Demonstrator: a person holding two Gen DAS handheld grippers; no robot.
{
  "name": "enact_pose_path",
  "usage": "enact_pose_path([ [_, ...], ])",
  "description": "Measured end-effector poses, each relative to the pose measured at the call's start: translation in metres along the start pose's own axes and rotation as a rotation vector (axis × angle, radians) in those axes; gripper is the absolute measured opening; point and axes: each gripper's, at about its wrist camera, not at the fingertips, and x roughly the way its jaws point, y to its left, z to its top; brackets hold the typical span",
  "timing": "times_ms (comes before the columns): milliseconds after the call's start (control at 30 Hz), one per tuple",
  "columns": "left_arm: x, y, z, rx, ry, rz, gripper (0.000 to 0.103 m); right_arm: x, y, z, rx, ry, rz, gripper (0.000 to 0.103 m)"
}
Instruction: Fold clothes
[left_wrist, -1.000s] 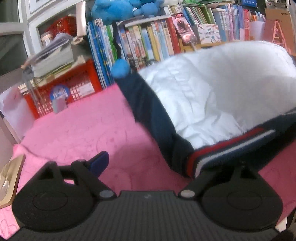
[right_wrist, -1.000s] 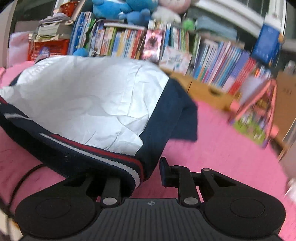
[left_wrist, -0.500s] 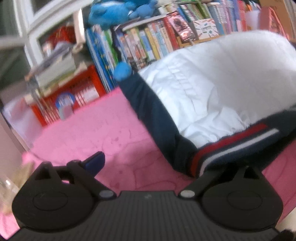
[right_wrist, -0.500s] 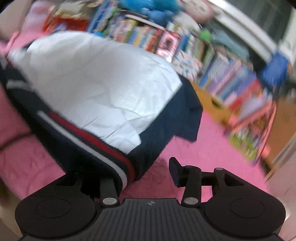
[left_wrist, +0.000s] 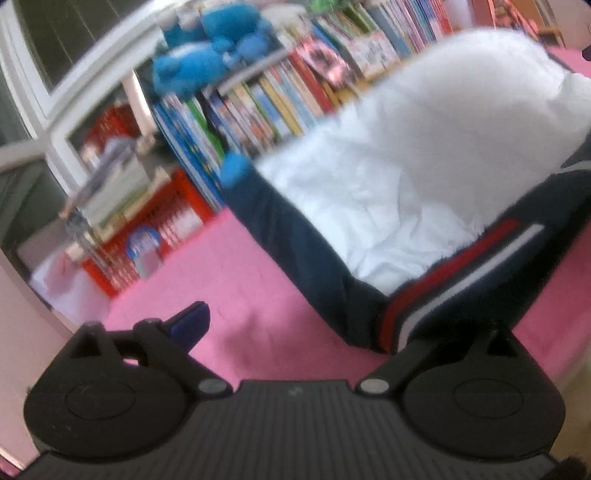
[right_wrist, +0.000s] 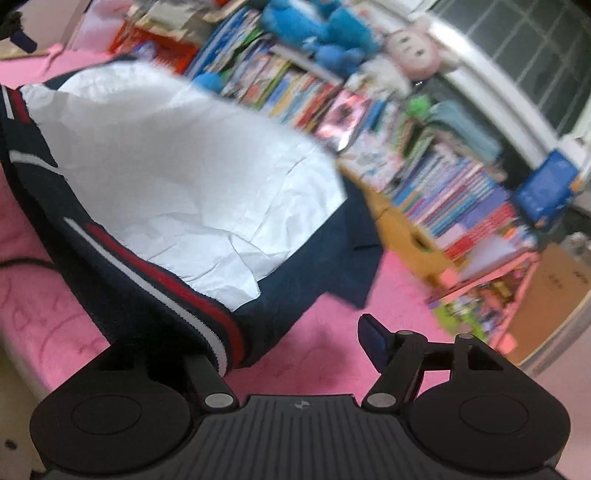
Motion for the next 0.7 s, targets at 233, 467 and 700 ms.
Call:
enact_pose_path([
  [233, -0.019, 0.008, 0.009, -0.008, -0.018, -0.083, 0.097, -0.006, 0.009, -0.004, -0.022, -0.014, -0.016, 0.079],
  [467, -0.044, 0.039, -0.002, 0.006, -0.063, -0.127, 0.103, 0.001, 0.014, -0.005, 0.01, -0.023, -0.024, 0.08],
  [700, -0.061, 0.06, -0.01, -0.035, -0.087, -0.259, 0.102, -0.001, 0.012, -0.011, 0.022, -0.051, -0.006, 0.082],
])
